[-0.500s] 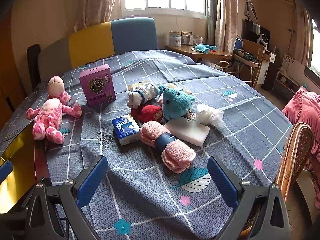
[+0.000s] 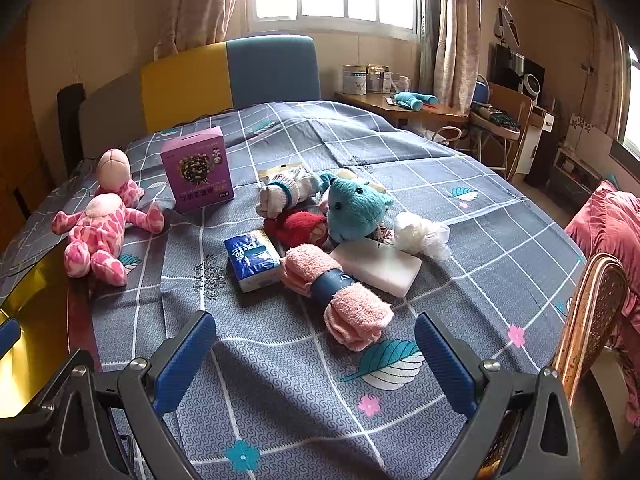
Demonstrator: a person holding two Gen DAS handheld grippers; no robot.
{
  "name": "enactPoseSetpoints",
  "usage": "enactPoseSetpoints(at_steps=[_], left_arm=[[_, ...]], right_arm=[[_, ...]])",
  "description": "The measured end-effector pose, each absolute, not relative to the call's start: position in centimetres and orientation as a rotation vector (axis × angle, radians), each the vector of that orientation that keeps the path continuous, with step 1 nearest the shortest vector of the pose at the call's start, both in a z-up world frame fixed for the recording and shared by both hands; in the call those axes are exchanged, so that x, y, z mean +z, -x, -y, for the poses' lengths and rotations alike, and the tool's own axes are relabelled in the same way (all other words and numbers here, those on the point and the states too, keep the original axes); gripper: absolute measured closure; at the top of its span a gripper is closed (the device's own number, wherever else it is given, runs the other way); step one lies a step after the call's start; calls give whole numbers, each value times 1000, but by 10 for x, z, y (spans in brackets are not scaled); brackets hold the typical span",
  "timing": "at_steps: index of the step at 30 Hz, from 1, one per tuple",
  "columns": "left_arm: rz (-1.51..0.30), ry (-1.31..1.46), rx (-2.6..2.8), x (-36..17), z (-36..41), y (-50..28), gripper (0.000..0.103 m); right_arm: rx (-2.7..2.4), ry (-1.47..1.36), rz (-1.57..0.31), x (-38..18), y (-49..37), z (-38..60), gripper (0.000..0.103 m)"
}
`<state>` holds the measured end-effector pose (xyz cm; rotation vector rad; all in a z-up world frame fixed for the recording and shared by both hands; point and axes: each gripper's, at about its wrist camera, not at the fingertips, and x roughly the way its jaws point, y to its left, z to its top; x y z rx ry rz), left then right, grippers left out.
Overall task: Organize soft objects
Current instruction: 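Move both grippers toward the blue tissue pack and pink towel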
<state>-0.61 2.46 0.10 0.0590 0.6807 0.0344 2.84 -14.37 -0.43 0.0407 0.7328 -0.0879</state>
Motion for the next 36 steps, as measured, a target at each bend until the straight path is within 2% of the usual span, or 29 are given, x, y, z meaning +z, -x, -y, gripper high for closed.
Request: enactPoseSetpoints(at_steps=[26, 36], left_arm=[[-707, -74, 15, -4, -16, 2, 0], [-827, 68, -173, -3, -19, -23, 0]], right_arm=[[-112, -59, -734, -4, -36, 163, 1], [-185, -104, -716, 10, -49, 214, 1]])
